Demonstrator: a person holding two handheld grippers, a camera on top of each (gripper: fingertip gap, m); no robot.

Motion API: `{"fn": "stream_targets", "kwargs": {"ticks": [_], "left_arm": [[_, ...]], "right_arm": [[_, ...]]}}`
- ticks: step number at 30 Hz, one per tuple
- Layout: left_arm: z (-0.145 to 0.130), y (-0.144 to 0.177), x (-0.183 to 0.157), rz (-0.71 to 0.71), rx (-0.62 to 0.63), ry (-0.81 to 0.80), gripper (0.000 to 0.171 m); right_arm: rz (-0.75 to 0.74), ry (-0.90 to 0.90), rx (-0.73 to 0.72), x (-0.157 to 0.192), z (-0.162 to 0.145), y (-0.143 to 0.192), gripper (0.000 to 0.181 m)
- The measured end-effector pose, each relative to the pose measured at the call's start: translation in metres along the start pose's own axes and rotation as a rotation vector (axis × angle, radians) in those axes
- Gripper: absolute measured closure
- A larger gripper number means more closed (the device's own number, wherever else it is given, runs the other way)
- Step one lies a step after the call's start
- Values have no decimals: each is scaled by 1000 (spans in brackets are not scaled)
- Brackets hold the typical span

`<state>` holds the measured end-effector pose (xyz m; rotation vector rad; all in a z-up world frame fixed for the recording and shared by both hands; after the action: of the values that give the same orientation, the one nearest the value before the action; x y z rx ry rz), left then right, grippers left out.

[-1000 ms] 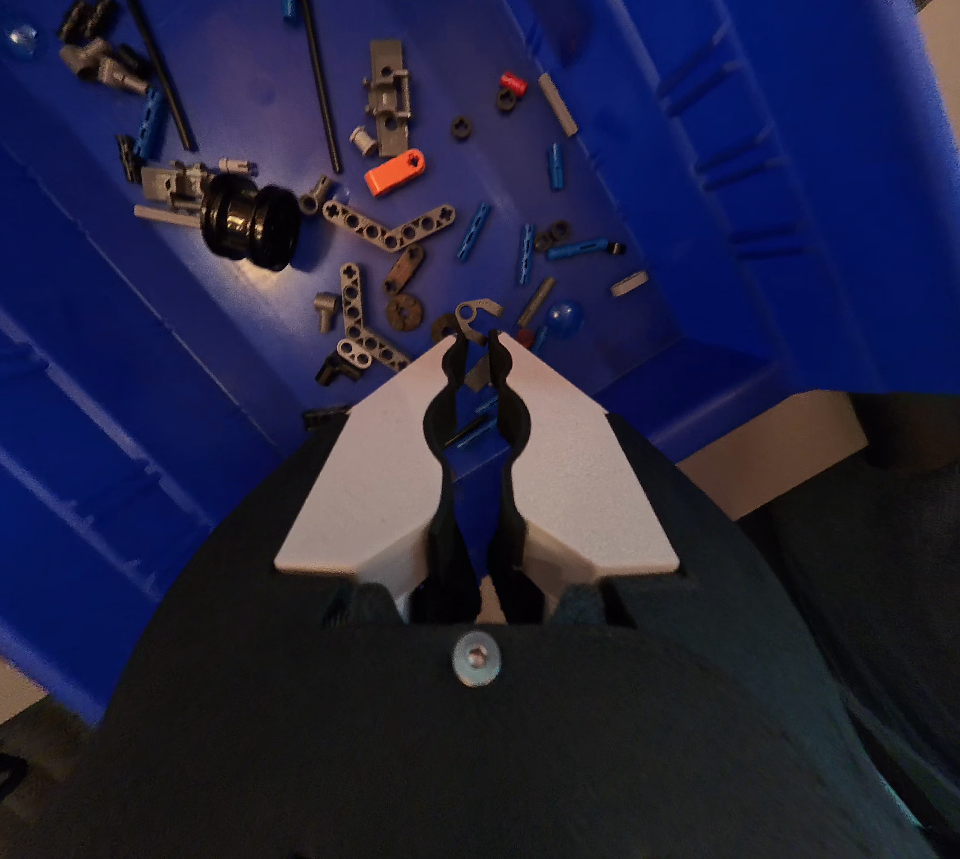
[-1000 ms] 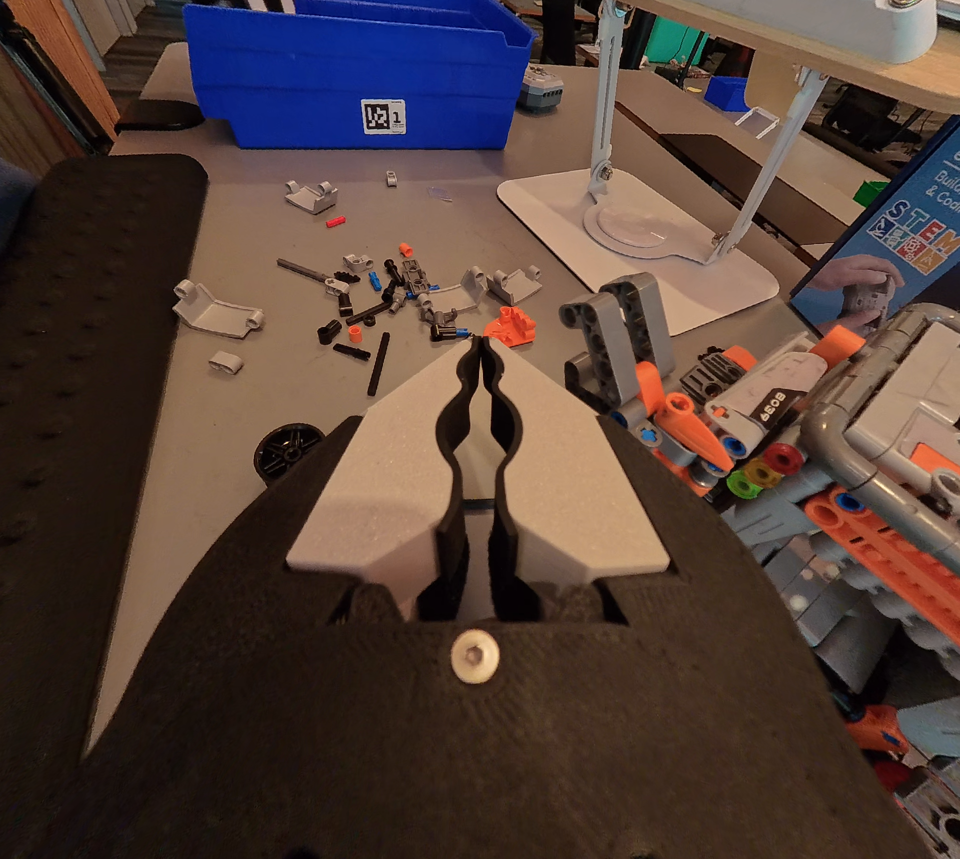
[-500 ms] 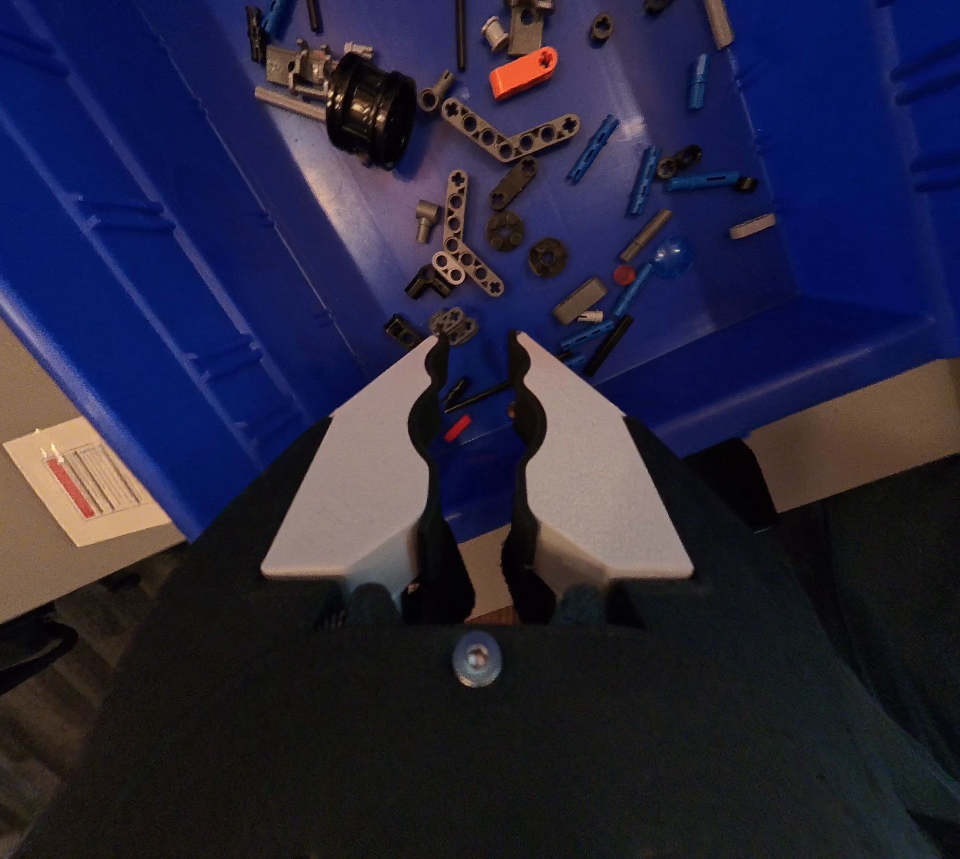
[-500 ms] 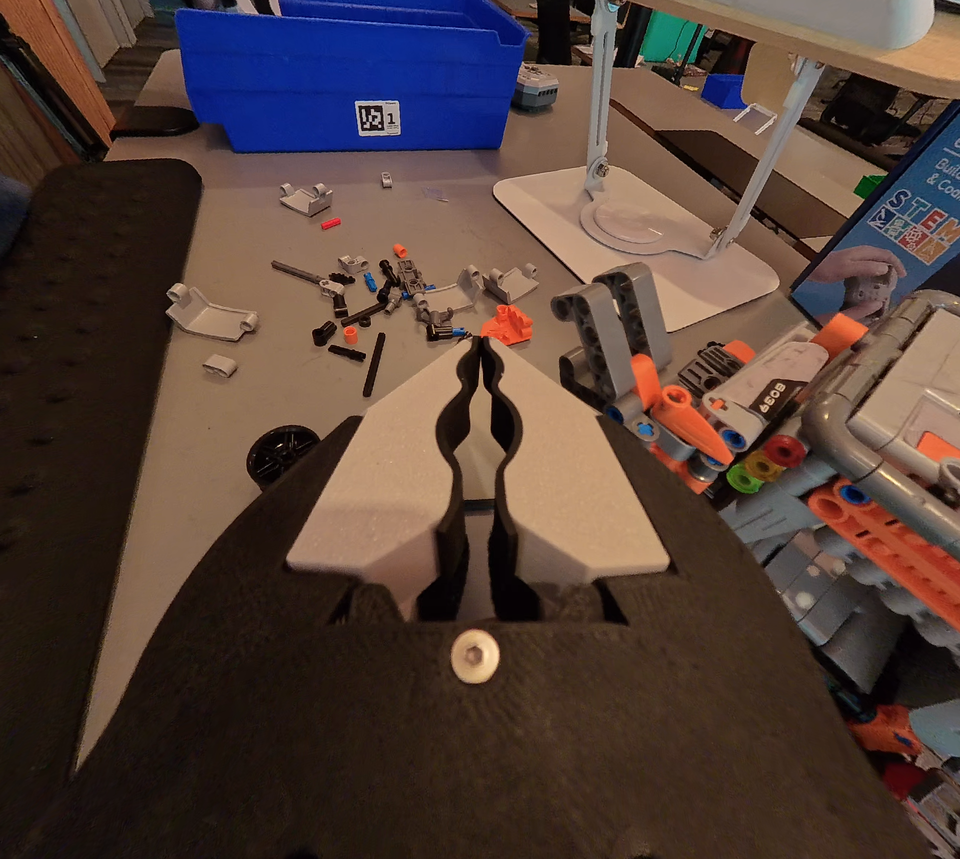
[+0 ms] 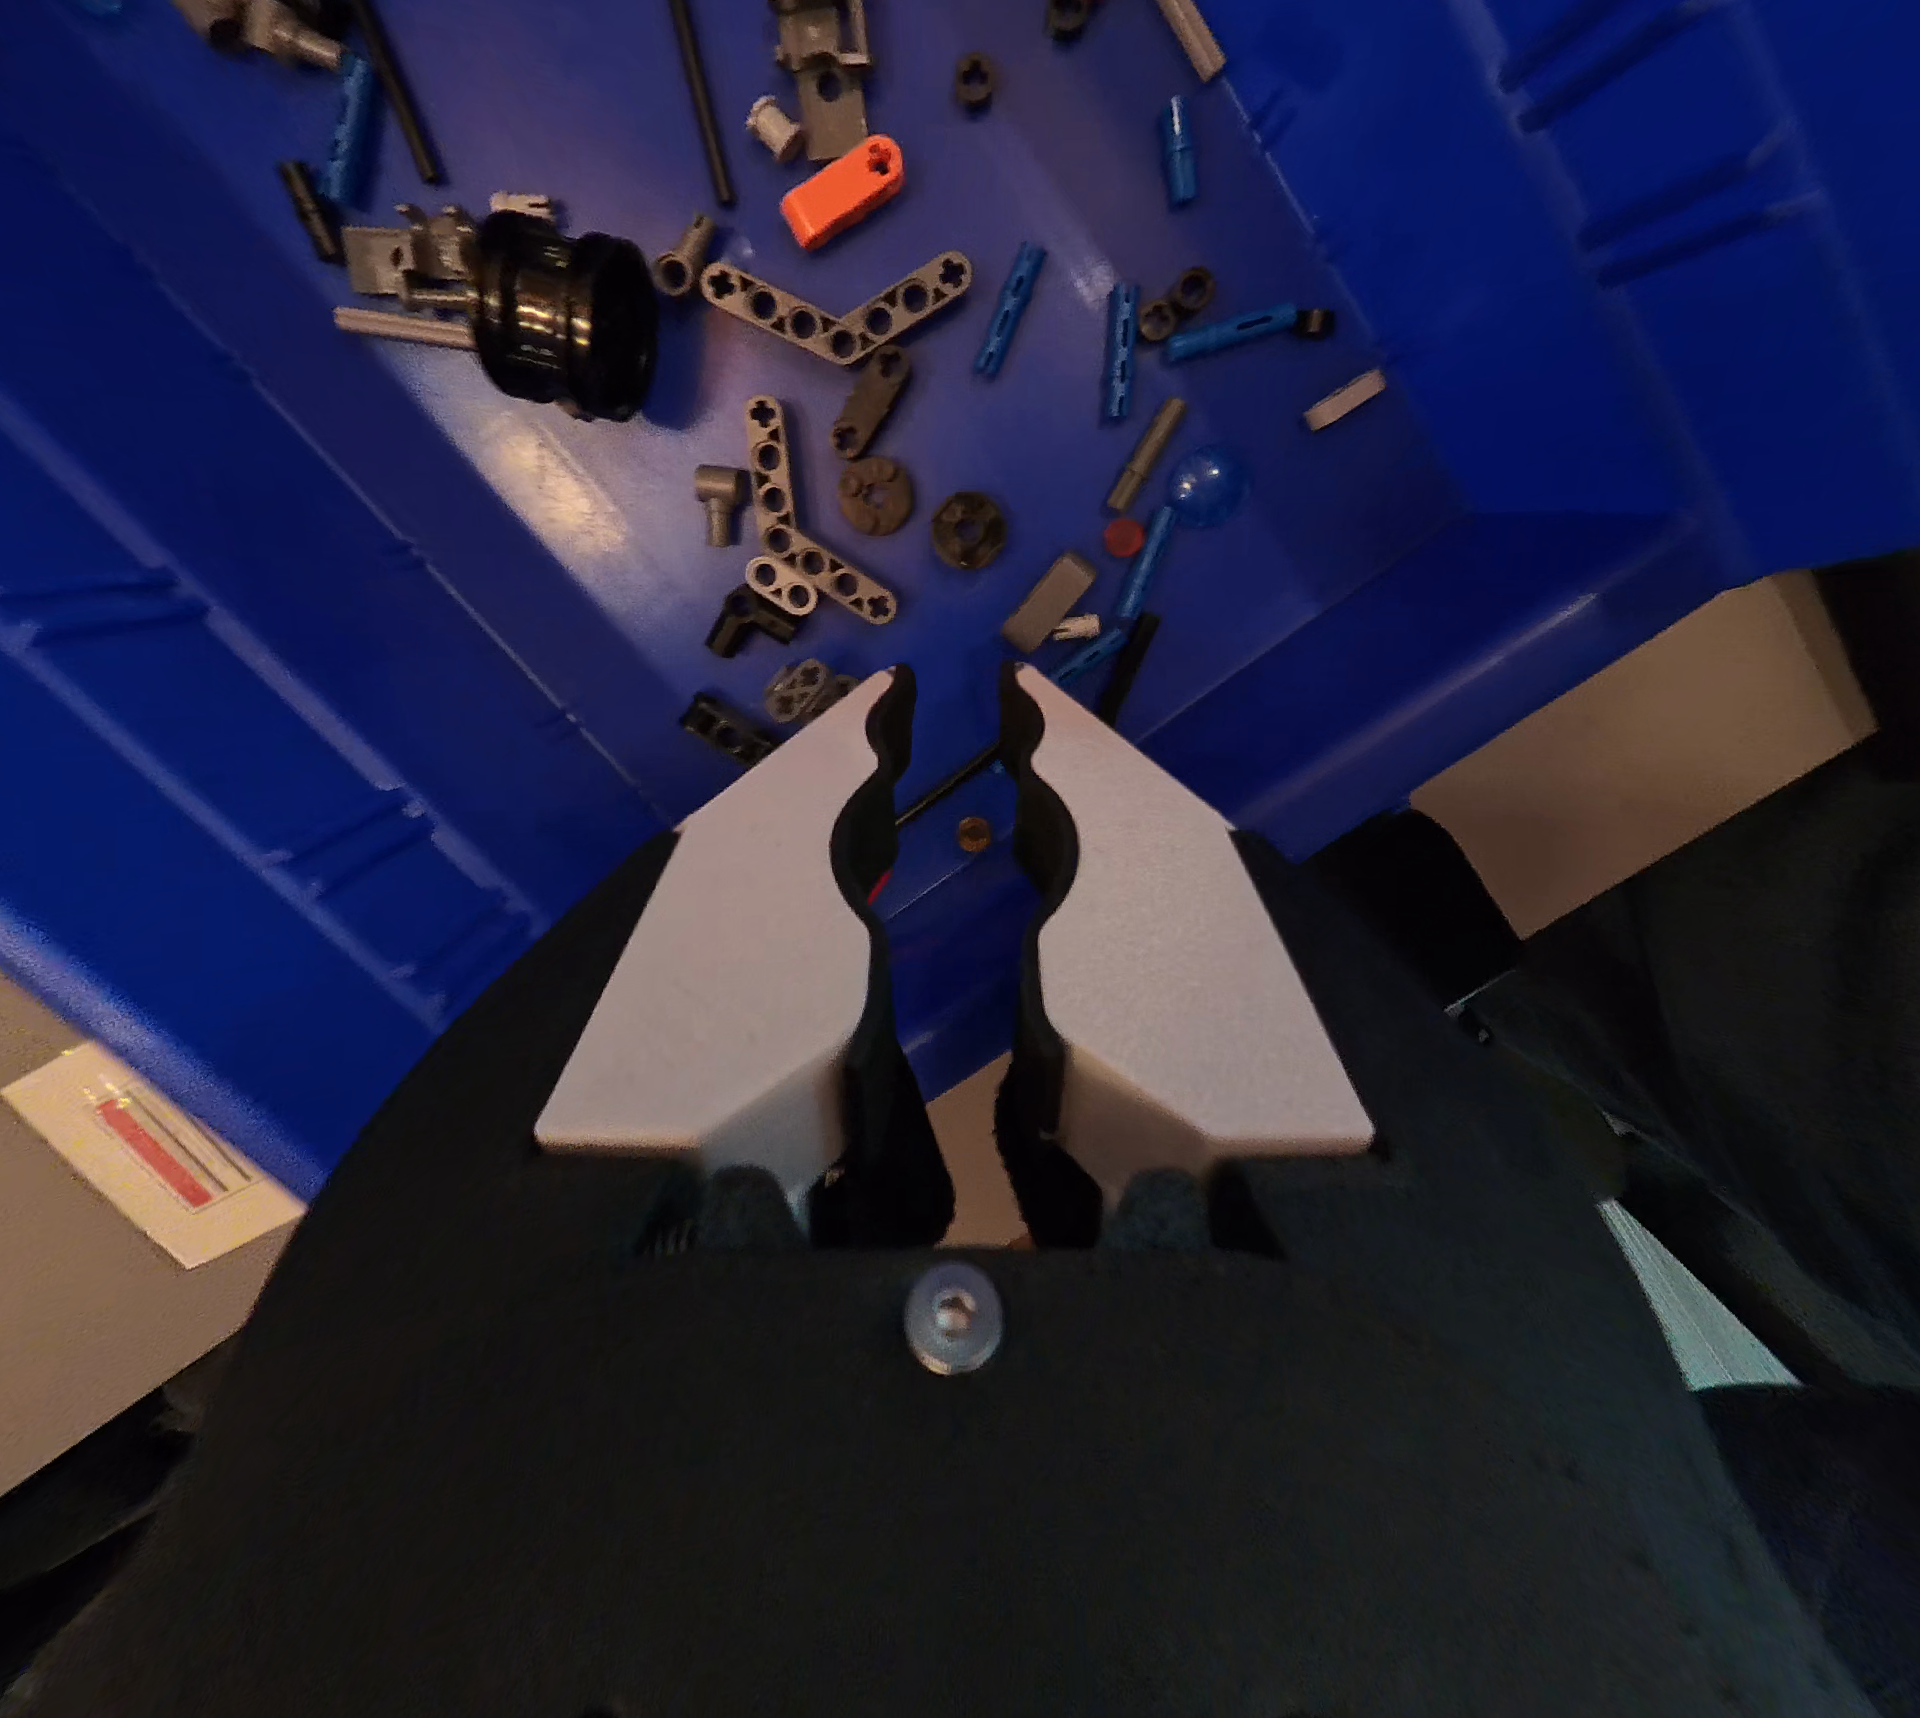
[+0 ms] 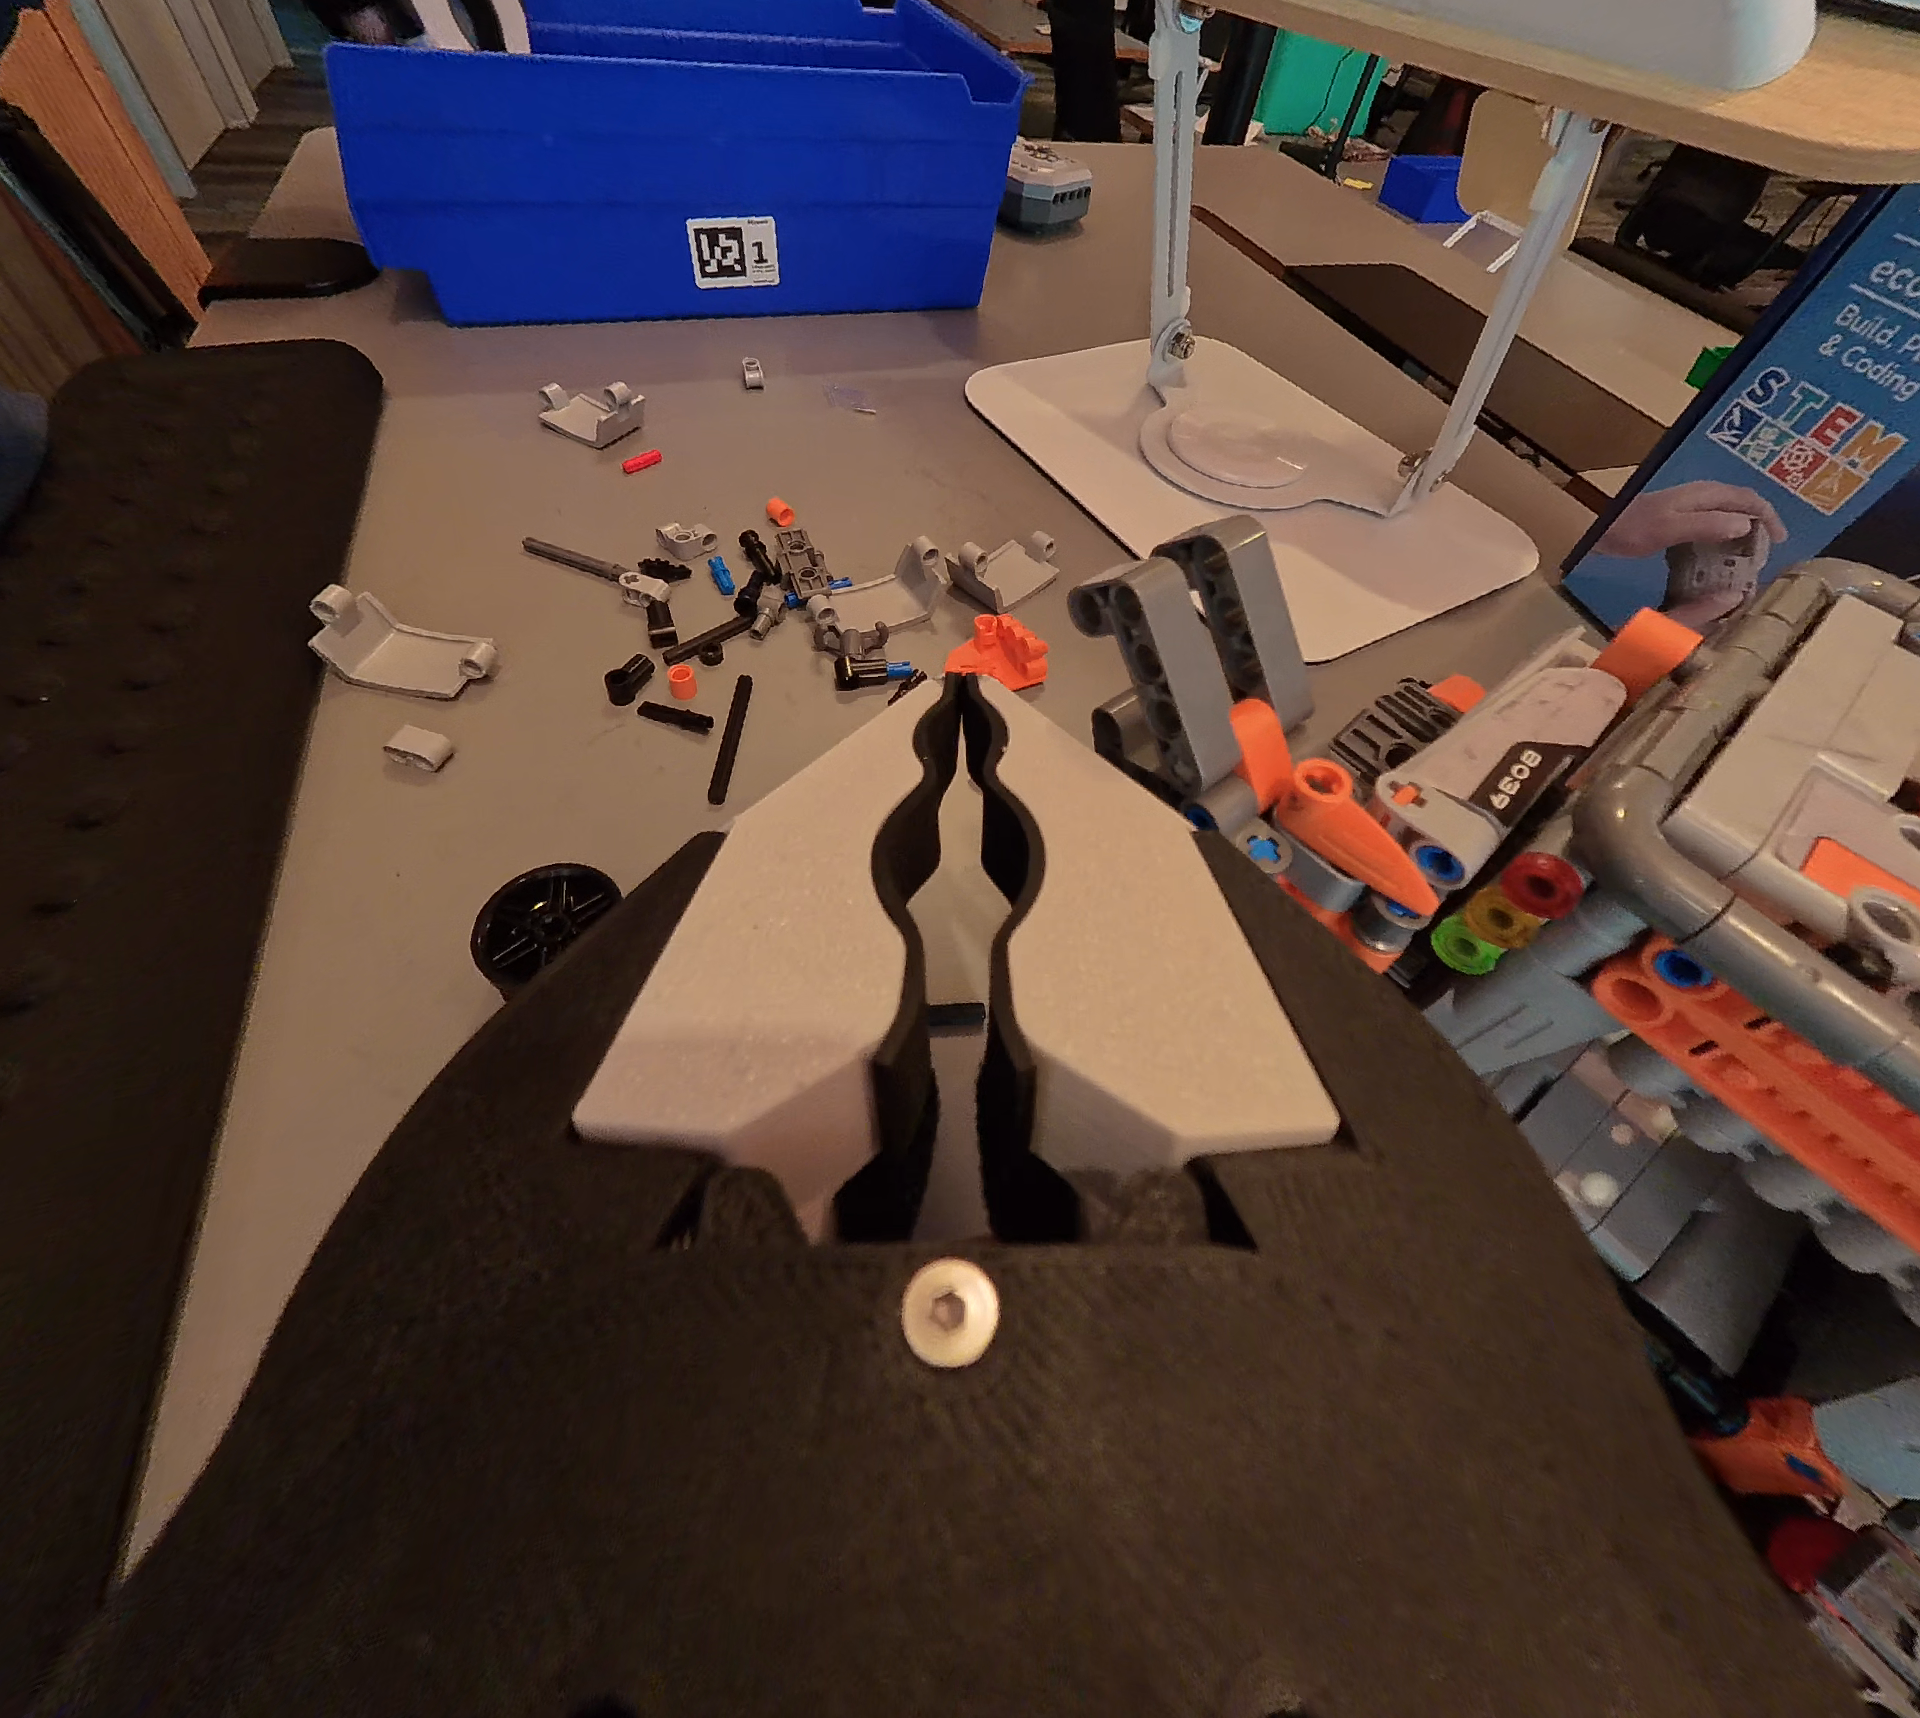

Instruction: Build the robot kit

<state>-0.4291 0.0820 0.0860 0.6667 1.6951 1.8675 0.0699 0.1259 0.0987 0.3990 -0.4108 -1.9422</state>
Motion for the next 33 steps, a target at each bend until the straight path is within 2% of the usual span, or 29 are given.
{"fn": "stream_targets", "kwargs": {"ticks": [10, 15, 26, 33], "left_arm": [[7, 32, 35, 138, -128, 84, 160], [14, 38, 46, 170, -143, 80, 160], [35, 24, 47, 141, -133, 35, 152], [48, 9, 54, 160, -70, 18, 140]], "right_arm": [[-7, -1, 4, 0, 0, 0, 181], [-9, -3, 5, -1, 0, -1, 181], [-11, -22, -13, -4, 0, 0, 181], [-15, -19, -4, -4, 0, -3, 181]]}}
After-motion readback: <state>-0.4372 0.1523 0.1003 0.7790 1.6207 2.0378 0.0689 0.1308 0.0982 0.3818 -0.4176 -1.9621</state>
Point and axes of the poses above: each gripper's, where its closed fingertips meet, y back along the fingers, z out of its top, x = y × z across the jaws, the point moved 5 cm from there along y, back along the fingers, and after that the axes turned 11 degrees about x, right-handed, at the moved point
